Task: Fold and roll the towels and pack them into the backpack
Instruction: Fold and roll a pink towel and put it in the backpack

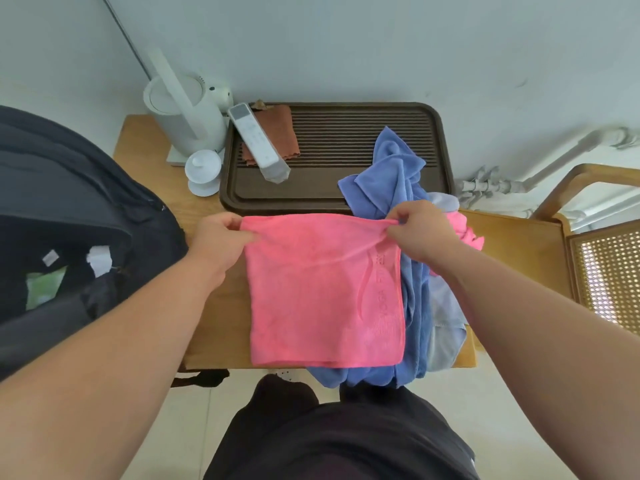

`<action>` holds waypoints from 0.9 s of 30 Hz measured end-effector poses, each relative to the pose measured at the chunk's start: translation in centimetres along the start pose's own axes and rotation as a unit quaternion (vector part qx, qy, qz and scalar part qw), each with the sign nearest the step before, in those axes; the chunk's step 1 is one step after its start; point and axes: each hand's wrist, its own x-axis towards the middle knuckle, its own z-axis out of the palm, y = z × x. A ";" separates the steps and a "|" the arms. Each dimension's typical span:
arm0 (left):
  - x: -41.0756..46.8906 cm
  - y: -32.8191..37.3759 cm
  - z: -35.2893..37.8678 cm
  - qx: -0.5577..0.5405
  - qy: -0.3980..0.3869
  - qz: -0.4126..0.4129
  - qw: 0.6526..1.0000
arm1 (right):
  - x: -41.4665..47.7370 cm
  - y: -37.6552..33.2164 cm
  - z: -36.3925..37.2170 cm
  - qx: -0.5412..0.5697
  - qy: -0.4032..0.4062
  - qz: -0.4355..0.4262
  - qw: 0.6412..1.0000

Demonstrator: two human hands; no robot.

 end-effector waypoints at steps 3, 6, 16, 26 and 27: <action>0.2 0.6 -0.6 0.001 0.012 0.018 1.000 | -0.1 0.0 -0.8 0.064 -0.004 0.031 0.997; 0.4 0.9 -0.9 0.036 -0.004 0.036 0.999 | 0.1 0.1 -1.1 0.094 0.013 0.034 0.995; 0.7 3.1 -0.6 -0.138 -0.021 -0.074 0.987 | -0.4 -2.1 -1.3 0.328 -0.022 0.170 0.929; -3.7 -2.7 -0.3 -0.095 -0.057 -0.143 0.983 | -6.3 1.5 2.7 0.305 -0.009 0.193 0.933; -4.1 -3.6 -0.3 -0.081 -0.054 -0.143 0.985 | -7.1 1.9 3.4 0.307 -0.013 0.198 0.931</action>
